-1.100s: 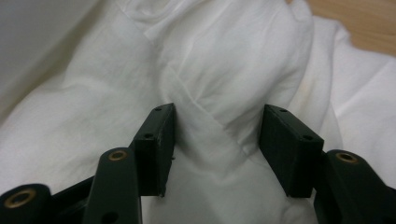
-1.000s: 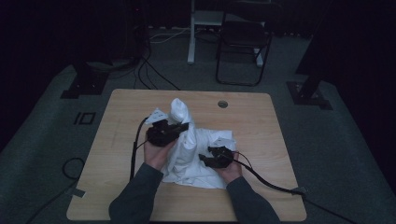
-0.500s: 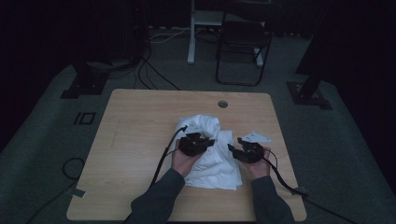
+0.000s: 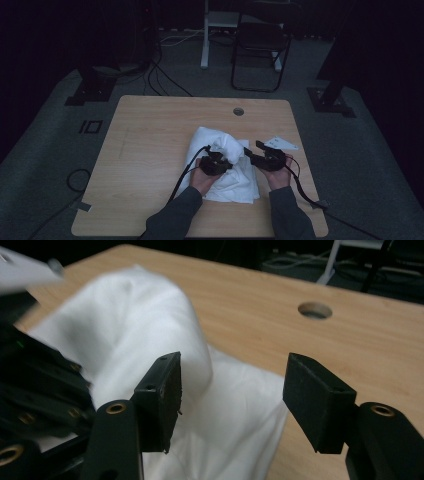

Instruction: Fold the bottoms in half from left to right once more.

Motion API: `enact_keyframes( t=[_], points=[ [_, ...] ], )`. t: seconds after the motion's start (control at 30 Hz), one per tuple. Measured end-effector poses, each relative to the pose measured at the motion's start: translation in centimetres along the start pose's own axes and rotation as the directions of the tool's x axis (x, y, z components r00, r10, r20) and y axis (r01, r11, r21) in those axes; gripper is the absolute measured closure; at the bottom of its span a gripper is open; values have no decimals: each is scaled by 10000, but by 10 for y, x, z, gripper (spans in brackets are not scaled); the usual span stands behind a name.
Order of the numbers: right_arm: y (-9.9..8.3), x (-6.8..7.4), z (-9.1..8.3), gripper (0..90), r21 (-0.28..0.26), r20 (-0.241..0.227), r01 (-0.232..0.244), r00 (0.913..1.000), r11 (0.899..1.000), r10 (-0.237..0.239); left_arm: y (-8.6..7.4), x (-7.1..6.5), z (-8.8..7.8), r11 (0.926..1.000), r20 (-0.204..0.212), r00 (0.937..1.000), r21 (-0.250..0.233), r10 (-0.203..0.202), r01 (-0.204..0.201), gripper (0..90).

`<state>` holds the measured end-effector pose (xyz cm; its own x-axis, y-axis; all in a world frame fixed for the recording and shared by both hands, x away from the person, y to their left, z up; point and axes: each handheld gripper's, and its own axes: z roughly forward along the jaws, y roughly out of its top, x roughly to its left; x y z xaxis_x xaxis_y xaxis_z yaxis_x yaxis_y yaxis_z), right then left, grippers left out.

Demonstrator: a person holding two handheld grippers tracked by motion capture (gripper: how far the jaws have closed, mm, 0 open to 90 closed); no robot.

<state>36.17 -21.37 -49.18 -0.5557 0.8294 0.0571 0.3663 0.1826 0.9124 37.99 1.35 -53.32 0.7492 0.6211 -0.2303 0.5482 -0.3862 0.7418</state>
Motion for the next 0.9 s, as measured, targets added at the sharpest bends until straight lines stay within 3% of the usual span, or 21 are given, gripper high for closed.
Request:
enact_keyframes(
  t=[0.17, 0.33, 0.4, 0.5, 0.53, 0.63, 0.7, 0.77, 0.83, 0.87, 0.9],
  points=[
    [6, 4, 2, 376, -300, -401, -193, 9990, 9994, 181, 0, -1, 0, 10000, -67, 10000, 5, 52, -52, 847],
    [8, 11, 13, 370, -136, -898, -278, 9956, 9995, 265, 0, -2, 1, 10000, -123, 9999, -33, 52, -52, 846],
    [6, 13, 28, 433, 294, -976, -243, 9949, 9993, 270, 0, -2, 0, 10000, -126, 9999, -27, 75, -76, 842],
    [2, 10, 43, 723, 852, -1131, -395, 9924, 9956, 490, 0, -2, -2, 9999, 31, 10000, -125, -9, 9, 802],
    [1, 9, 45, 775, 928, -1062, -421, 9930, 9948, 519, 0, -3, -5, 9997, 237, 9997, -205, -95, 100, 762],
    [0, 7, 50, 822, 1012, -873, -684, 9932, 9925, 773, 5, -10, -20, 9989, 414, 9991, -464, 73, -53, 624],
    [0, 5, 53, 823, 1031, -825, -777, 9928, 9916, 864, 12, -18, -41, 9951, 600, 9972, -918, 437, -381, 597],
    [-1, 4, 55, 823, 1133, -709, -784, 9937, 9905, 867, 21, -22, -74, 9795, 671, 9951, -1926, 726, -585, 566],
    [-2, 2, 57, 823, 1223, -591, -727, 9950, 9898, 804, 28, -17, -101, 9565, 260, 9965, -2835, 794, -688, 551],
    [-2, 2, 58, 822, 1258, -560, -747, 9950, 9892, 823, 28, -17, -101, 9565, 260, 9965, -2835, 794, -688, 552],
    [-2, 1, 59, 822, 1302, -541, -754, 9951, 9886, 830, 33, -5, -125, 9332, -880, 9942, -3483, 618, -889, 566]
  ],
)
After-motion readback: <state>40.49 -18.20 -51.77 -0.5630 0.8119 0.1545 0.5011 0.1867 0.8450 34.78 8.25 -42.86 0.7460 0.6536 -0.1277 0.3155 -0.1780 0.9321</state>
